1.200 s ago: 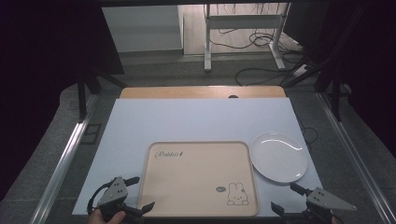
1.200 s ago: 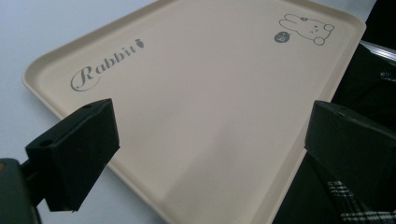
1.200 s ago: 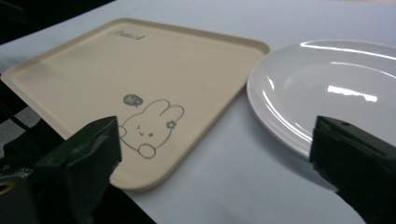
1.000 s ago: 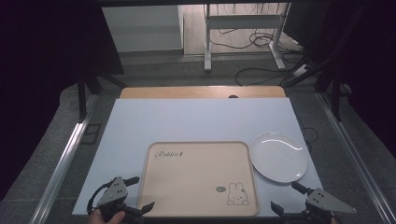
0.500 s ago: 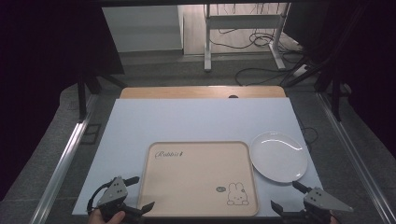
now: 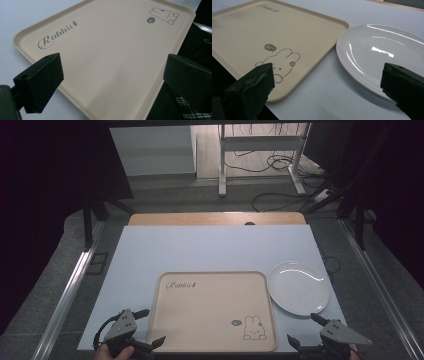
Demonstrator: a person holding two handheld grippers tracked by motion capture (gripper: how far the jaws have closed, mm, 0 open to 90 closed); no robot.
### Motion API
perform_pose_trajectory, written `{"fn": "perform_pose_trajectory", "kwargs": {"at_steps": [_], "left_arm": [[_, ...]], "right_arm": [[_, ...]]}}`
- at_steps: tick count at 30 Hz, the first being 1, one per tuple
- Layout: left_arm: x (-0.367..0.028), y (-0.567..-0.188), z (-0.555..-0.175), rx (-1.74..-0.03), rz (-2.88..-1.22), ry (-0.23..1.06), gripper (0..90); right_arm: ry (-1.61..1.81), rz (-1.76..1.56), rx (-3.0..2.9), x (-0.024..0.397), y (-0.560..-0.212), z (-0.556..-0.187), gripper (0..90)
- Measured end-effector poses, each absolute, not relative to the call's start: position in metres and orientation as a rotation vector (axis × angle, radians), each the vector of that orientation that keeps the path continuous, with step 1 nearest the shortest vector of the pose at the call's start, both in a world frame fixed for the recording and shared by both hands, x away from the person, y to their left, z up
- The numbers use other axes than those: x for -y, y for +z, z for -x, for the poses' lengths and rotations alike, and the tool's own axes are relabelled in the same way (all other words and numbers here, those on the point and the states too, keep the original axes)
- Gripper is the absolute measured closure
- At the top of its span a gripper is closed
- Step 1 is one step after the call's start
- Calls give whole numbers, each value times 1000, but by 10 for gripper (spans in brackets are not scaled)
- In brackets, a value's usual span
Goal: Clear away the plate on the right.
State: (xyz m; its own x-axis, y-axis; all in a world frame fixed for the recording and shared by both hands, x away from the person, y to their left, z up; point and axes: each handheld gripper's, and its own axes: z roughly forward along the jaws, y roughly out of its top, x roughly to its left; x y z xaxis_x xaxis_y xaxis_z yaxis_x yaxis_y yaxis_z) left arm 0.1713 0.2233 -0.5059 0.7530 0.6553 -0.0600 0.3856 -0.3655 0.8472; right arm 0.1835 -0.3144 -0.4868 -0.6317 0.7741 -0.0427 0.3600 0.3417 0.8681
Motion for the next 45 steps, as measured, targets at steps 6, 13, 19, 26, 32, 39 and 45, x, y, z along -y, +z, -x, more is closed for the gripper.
{"fn": "perform_pose_trajectory", "kwargs": {"at_steps": [6, 13, 19, 26, 32, 39, 45], "left_arm": [[-223, -506, -171, -785, -2000, 357, 25], [-223, -506, -171, -784, -2001, 357, 25], [-223, -506, -172, -784, -2003, 356, 25], [-223, -506, -172, -783, -2004, 356, 25], [-223, -506, -172, -784, -2003, 356, 25], [-223, -506, -172, -784, -2005, 355, 25], [-223, -506, -172, -784, -2007, 354, 25]], "right_arm": [[1208, -982, -2161, 311, -487, -186, 0], [1199, -993, -2151, 308, -488, -189, 0], [1190, -981, -2141, 305, -488, -192, 0], [1177, -958, -2142, 303, -488, -196, 0], [1175, -952, -2143, 303, -488, -200, 0], [1172, -944, -2138, 302, -488, -205, 0], [1163, -942, -2146, 301, -489, -208, 0]]}}
